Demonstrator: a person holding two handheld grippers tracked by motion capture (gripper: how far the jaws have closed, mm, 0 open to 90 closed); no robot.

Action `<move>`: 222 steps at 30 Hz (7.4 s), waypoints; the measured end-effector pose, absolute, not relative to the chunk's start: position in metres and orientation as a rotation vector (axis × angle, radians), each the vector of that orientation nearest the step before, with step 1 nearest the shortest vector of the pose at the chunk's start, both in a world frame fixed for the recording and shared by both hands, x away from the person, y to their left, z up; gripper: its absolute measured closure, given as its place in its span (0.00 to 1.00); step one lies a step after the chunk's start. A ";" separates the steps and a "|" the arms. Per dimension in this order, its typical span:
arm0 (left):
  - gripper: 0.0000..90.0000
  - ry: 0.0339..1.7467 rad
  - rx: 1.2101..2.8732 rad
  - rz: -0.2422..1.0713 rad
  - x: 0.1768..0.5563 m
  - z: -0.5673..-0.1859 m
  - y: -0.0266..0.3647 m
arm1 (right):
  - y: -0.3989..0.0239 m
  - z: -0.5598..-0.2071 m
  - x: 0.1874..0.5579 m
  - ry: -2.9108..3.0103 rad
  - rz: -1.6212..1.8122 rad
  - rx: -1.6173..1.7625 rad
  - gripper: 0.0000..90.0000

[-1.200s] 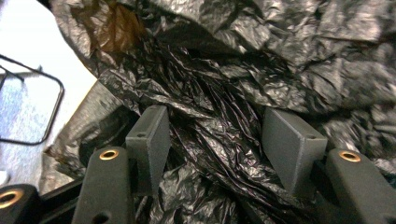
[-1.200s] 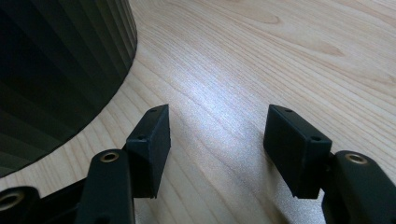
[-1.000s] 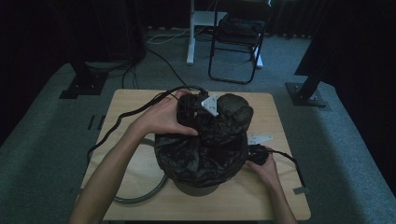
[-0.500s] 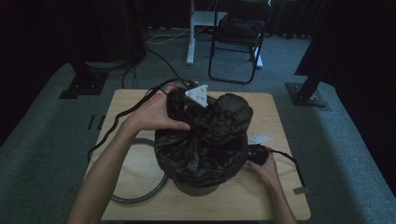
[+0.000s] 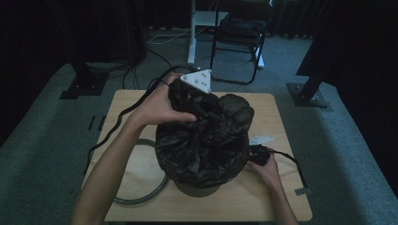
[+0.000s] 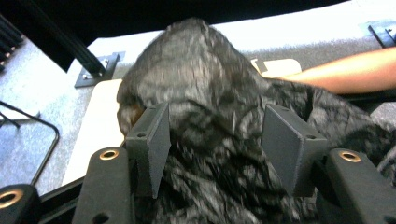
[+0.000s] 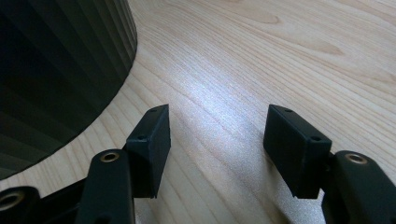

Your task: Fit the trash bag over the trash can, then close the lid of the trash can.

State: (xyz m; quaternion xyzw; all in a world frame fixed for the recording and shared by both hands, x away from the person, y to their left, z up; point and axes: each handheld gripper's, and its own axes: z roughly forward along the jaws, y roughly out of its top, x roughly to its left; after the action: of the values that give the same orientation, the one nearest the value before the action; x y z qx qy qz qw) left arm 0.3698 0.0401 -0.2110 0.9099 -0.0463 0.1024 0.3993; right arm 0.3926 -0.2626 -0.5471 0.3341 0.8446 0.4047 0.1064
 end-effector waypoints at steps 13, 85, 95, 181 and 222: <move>0.57 -0.124 2.354 0.281 0.378 -0.221 0.008 | -0.263 -0.547 0.392 2.488 1.193 0.985 0.45; 0.73 -0.308 3.046 0.315 0.365 -0.330 -0.018 | -0.263 -0.547 0.392 2.488 1.201 0.993 0.45; 0.61 -0.257 2.906 0.401 0.368 -0.307 -0.004 | -0.263 -0.547 0.392 2.488 1.202 0.994 0.45; 0.41 0.518 2.469 0.360 0.410 -0.379 0.257 | -0.267 -0.548 0.391 2.537 1.167 0.885 0.32; 0.46 0.832 2.590 0.334 0.447 -0.497 0.275 | -0.267 -0.547 0.390 2.533 1.171 0.898 0.32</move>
State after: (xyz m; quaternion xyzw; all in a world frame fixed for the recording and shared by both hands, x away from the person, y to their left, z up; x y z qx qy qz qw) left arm 0.4467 0.2747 -0.4971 0.9261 0.2975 0.1194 0.1992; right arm 0.3905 -0.2666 -0.5475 0.3047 0.8594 0.3971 0.1047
